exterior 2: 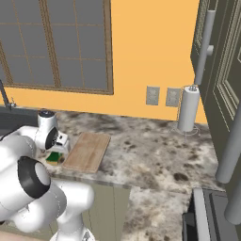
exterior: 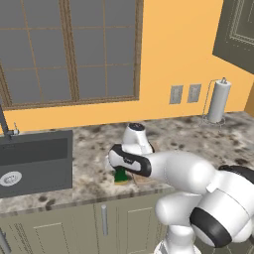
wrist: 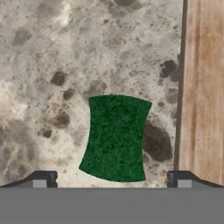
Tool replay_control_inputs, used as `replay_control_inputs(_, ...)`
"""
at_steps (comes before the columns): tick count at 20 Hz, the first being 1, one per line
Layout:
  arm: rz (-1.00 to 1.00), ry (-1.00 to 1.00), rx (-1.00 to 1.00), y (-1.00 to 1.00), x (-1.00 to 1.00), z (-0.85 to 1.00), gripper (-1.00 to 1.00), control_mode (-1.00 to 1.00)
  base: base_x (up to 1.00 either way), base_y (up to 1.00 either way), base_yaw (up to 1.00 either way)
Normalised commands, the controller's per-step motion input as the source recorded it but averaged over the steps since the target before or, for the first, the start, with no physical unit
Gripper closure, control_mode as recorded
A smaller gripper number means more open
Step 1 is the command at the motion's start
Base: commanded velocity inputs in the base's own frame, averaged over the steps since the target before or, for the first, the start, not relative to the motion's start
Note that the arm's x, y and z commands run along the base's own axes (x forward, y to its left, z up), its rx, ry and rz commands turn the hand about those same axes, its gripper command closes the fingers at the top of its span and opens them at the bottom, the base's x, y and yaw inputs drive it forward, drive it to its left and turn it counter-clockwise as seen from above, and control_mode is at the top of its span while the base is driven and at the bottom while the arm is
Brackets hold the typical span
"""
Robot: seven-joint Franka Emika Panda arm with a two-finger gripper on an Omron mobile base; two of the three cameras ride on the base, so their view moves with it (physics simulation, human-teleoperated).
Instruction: Pick up the sponge from the counter and clean the cutting board by briefly scrubbing or pressing down on the cutting board. Once finished, release the sponge.
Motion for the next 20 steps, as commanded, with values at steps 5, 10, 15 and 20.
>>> replay_control_inputs(5, 0.0, 0.0, -0.03, 0.01, 0.0, -0.27, -1.0, -1.0, 0.0, 0.0, 0.0)
replay_control_inputs(10, 0.0, 0.0, -0.03, 0.0, 0.08, -0.15, -1.0, -1.0, 0.0, 0.0, 0.0)
replay_control_inputs(15, 0.0, 0.0, -0.03, 0.0, 0.09, -0.09, -1.0, -1.0, 0.0, 0.0, 0.0)
replay_control_inputs(20, 0.0, 0.0, -0.02, 0.04, 0.14, -0.08, -1.0, -1.0, 0.0, 0.0, 0.0)
